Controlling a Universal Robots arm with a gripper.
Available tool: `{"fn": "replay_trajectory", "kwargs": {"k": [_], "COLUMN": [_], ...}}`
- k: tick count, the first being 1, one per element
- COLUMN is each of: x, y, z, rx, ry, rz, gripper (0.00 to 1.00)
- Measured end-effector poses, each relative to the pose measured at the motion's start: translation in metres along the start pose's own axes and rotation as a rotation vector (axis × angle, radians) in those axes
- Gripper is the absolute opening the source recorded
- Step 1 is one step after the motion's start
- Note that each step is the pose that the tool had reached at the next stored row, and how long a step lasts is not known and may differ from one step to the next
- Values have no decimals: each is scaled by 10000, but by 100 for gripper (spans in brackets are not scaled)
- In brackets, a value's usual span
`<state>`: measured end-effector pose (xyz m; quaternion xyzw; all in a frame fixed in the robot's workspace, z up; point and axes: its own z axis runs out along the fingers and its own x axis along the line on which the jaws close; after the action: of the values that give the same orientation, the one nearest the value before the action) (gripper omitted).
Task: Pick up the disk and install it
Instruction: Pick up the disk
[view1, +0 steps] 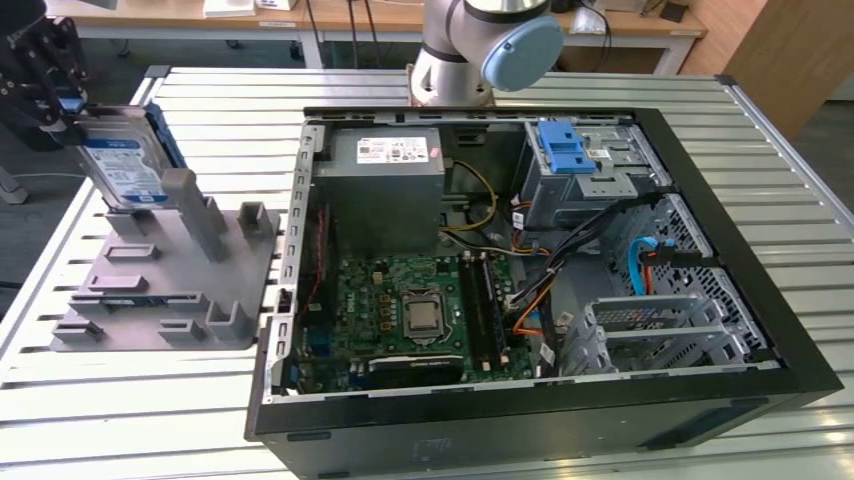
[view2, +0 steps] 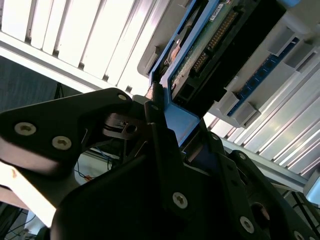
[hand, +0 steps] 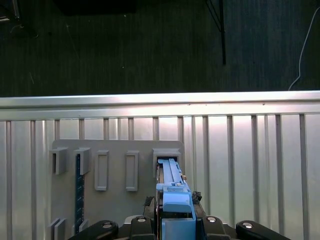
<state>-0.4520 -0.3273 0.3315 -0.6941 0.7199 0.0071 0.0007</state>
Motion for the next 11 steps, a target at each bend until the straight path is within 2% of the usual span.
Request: {"fn": "replay_trajectory", "kwargs": {"k": [11], "x": [-1], "y": [0], "z": [-46], "rx": [-1], "ry": [1], "rz": [0], "gripper": [36]}}
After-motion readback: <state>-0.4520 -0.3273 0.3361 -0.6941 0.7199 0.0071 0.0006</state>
